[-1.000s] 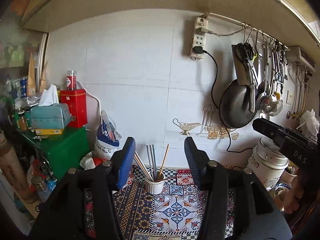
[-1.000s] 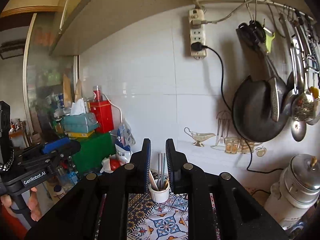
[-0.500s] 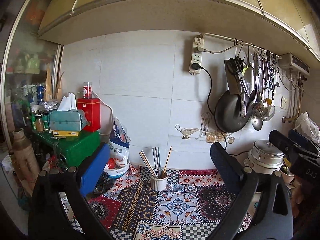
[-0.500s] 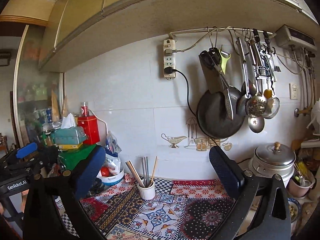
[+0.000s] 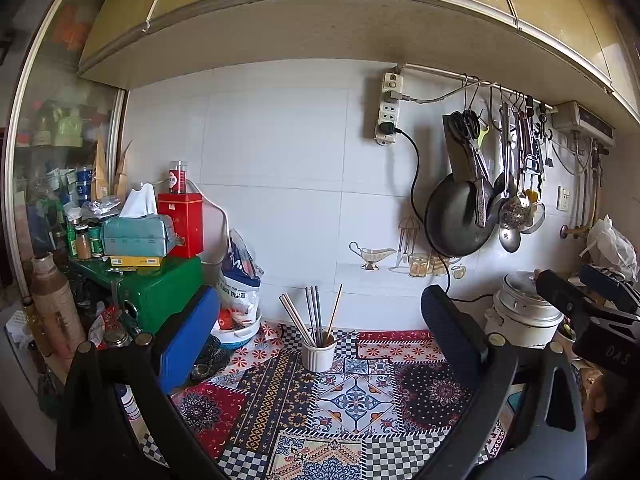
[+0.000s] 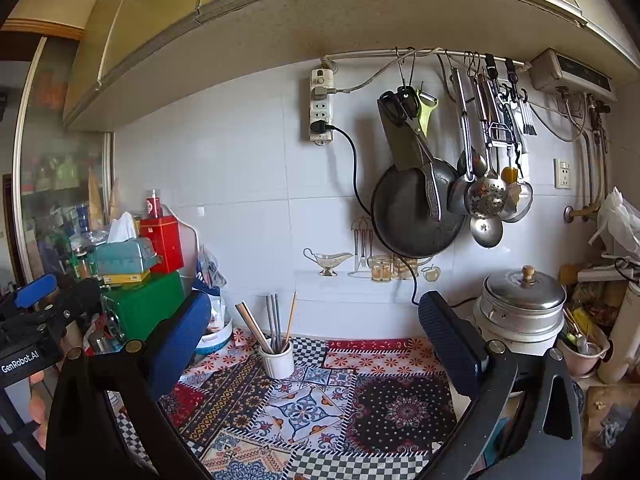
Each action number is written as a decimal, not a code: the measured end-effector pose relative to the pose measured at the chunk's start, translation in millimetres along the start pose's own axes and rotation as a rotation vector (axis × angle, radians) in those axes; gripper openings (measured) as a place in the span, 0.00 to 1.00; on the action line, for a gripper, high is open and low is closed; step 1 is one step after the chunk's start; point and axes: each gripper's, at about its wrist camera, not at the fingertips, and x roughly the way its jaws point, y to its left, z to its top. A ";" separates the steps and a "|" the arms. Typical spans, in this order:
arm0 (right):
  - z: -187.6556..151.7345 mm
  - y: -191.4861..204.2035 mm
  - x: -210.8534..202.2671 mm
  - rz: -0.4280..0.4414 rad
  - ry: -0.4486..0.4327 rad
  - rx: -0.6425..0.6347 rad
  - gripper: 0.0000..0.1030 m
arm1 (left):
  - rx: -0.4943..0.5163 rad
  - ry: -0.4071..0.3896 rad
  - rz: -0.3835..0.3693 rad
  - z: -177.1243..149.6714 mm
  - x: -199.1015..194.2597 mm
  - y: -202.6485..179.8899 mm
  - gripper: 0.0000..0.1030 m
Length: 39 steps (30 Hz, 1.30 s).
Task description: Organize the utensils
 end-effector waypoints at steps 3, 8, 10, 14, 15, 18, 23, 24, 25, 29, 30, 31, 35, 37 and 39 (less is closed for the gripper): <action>-0.7 1.1 0.0 -0.004 0.006 -0.001 1.00 | -0.001 0.004 -0.004 -1.5 0.2 0.0 0.99; -3.0 3.5 1.7 -0.006 0.016 0.002 1.00 | 0.007 0.009 -0.004 -4.1 0.6 0.6 0.99; -3.5 4.7 2.2 -0.007 0.020 0.002 1.00 | 0.005 0.010 -0.004 -4.6 0.9 1.8 0.99; -5.1 6.3 3.5 -0.013 0.025 0.002 1.00 | -0.001 0.013 -0.004 -4.9 2.8 4.0 0.99; -5.3 6.6 4.1 -0.013 0.028 0.005 1.00 | -0.002 0.014 -0.004 -4.9 3.1 4.4 0.99; -5.5 7.4 5.6 -0.010 0.035 0.011 1.00 | -0.002 0.018 -0.004 -5.5 4.4 5.6 0.99; -5.8 8.4 6.8 -0.014 0.038 0.011 1.00 | -0.004 0.019 -0.002 -6.1 6.0 7.4 0.99; -5.8 8.7 7.0 -0.014 0.040 0.011 1.00 | -0.006 0.020 -0.003 -6.4 6.3 8.1 0.99; -6.0 8.5 7.9 -0.013 0.041 0.010 1.00 | -0.007 0.022 -0.005 -6.3 7.0 8.9 0.99; -6.5 10.9 10.3 -0.016 0.044 0.006 1.00 | -0.012 0.026 -0.005 -7.2 8.3 10.4 0.99; -6.3 11.7 10.7 -0.017 0.044 0.007 1.00 | -0.012 0.026 -0.006 -7.4 8.5 10.8 0.99; -6.4 12.2 11.1 -0.016 0.045 0.007 1.00 | -0.013 0.026 -0.006 -7.3 8.5 10.9 0.99; -6.4 14.7 12.9 -0.013 0.047 0.008 1.00 | -0.006 0.024 -0.013 -6.8 8.3 10.8 0.99; -6.3 15.9 13.4 -0.016 0.047 0.006 1.00 | 0.000 0.024 -0.016 -6.4 8.6 10.4 0.99; -6.3 16.7 13.8 -0.016 0.047 0.006 1.00 | 0.000 0.026 -0.021 -5.7 9.7 10.9 0.99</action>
